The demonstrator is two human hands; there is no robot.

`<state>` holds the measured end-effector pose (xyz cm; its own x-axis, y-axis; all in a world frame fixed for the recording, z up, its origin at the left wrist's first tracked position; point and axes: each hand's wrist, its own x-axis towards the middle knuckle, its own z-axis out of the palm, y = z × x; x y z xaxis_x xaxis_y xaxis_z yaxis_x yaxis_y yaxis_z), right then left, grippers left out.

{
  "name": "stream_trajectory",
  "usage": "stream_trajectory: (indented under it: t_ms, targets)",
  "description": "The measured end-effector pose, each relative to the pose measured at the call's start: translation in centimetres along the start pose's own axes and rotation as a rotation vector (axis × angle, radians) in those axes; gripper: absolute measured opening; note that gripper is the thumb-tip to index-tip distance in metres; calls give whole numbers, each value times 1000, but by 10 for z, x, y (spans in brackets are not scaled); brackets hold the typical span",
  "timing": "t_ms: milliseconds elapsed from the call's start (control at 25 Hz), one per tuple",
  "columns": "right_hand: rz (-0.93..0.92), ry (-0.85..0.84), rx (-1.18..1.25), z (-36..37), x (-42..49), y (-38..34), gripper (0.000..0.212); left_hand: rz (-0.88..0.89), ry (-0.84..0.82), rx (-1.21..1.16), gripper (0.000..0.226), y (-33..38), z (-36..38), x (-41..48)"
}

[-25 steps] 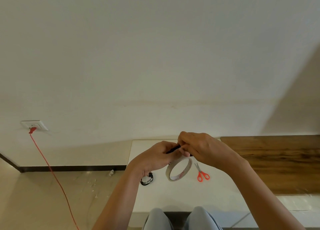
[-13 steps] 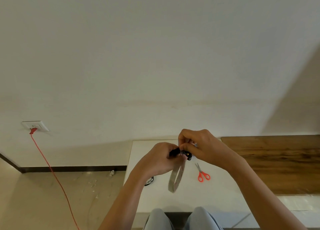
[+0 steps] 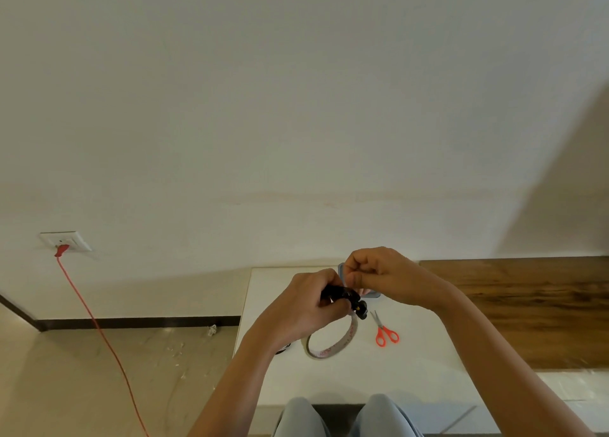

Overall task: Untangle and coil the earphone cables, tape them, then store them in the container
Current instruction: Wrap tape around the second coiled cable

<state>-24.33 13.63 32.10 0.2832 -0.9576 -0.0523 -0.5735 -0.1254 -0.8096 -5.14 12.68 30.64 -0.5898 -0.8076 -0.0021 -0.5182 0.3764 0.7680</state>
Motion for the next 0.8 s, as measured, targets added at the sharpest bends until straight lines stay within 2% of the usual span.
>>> stream_trajectory:
  t_ms: [120,320,480,680,800]
  targets:
    - [111,-80,159,-4,5,-2,12,59,15,-22,11,2,0,-2]
    - [297,-242,270,-8,14,-3,33,61,67,59,15,-3,3,1]
    - [370,-346,347,-11,23,-3,20,78,129,103,17,-4,7,1]
    - [415,-452,325,-12,30,0,39,87,166,48,28,-5,11,0]
    - [460,-480,346,-12,33,5,35,143,179,7,21,-6,15,0]
